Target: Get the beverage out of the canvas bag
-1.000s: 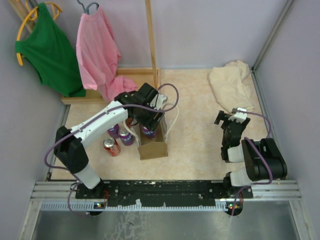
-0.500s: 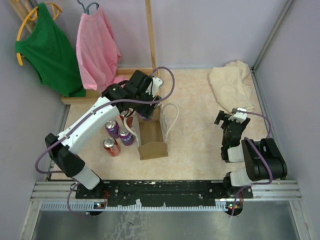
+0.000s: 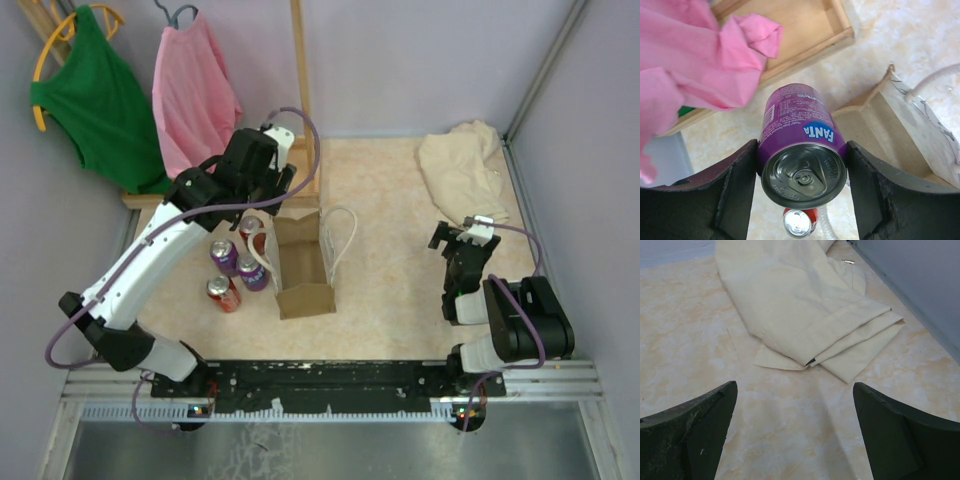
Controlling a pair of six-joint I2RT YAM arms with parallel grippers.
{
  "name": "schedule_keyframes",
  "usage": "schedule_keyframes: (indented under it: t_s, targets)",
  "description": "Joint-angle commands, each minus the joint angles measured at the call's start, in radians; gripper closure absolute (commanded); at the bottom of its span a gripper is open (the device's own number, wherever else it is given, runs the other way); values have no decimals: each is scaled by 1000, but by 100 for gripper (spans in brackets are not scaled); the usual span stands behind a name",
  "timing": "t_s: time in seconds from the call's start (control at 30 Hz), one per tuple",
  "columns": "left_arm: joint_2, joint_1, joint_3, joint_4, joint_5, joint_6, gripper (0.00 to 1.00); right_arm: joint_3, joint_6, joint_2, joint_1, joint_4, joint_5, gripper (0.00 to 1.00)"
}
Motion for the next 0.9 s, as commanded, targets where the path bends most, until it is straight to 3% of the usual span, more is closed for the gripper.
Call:
schedule_keyframes:
  t_s: [0.0, 0.33, 0.87]
  targets:
    - [-67, 23, 42, 48, -140, -10, 100, 8, -11, 3, -3, 41, 3, 1]
    - [-128, 93, -2, -119, -194, -118, 100, 8, -11, 3, -3, 41, 3, 1]
    - [-284, 94, -179, -250, 274, -292, 100, 8, -11, 3, -3, 41, 3, 1]
